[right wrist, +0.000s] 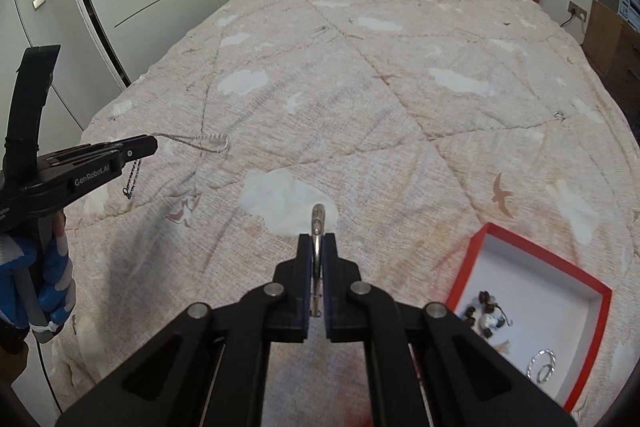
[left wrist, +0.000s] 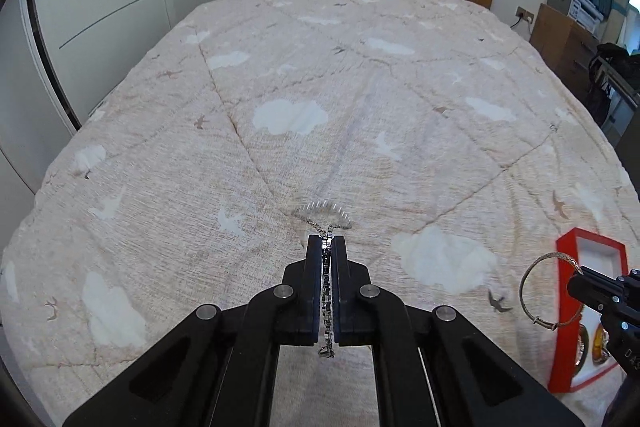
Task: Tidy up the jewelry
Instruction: 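Carry the chain and bird bangle over the red box, then lower chain and bangle into the box and open both tools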
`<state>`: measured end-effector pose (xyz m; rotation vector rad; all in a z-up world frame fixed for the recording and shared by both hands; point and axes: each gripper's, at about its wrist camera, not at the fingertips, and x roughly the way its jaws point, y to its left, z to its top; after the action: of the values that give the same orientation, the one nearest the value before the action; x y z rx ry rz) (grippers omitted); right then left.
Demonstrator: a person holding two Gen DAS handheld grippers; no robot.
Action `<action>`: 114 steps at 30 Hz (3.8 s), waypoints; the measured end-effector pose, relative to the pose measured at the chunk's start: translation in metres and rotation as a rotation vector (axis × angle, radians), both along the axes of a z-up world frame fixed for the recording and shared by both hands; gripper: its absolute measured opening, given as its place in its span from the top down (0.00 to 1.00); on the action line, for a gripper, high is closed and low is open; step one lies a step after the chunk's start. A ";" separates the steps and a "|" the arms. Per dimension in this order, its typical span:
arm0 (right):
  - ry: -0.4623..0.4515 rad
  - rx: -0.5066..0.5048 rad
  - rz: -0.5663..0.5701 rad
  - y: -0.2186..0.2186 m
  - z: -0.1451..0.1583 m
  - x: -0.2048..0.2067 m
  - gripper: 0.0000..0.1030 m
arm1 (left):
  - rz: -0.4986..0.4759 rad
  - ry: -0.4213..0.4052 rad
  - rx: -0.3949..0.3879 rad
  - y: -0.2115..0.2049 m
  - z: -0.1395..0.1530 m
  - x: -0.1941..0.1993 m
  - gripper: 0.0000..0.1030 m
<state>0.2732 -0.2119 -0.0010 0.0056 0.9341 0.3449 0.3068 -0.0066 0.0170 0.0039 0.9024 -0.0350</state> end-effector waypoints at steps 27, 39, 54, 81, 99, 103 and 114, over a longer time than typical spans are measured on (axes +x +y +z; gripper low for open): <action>-0.205 -0.033 -0.151 -0.072 0.120 -0.130 0.96 | -0.215 -0.202 -0.033 -0.105 0.125 -0.129 0.96; -0.240 -0.033 -0.216 -0.122 0.136 -0.163 0.96 | -0.310 -0.224 -0.029 -0.170 0.140 -0.154 0.96; -0.199 -0.007 -0.277 -0.183 0.108 -0.157 0.96 | -0.380 -0.159 -0.005 -0.239 0.112 -0.141 0.96; -0.049 0.113 -0.254 -0.226 -0.011 -0.071 0.96 | -0.426 0.048 0.019 -0.315 -0.006 -0.063 0.96; 0.025 0.098 -0.310 -0.243 -0.054 -0.053 0.96 | -0.416 0.130 0.028 -0.312 -0.056 -0.049 0.96; 0.054 0.097 -0.313 -0.244 -0.065 -0.051 0.96 | -0.413 0.150 0.041 -0.310 -0.067 -0.050 0.96; 0.117 0.055 -0.301 -0.238 -0.084 -0.053 0.92 | -0.402 0.180 0.072 -0.305 -0.084 -0.056 0.92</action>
<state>0.2202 -0.4502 -0.0847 0.2170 1.0225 0.0914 0.2510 -0.3111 -0.0669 0.2527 1.0712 -0.3827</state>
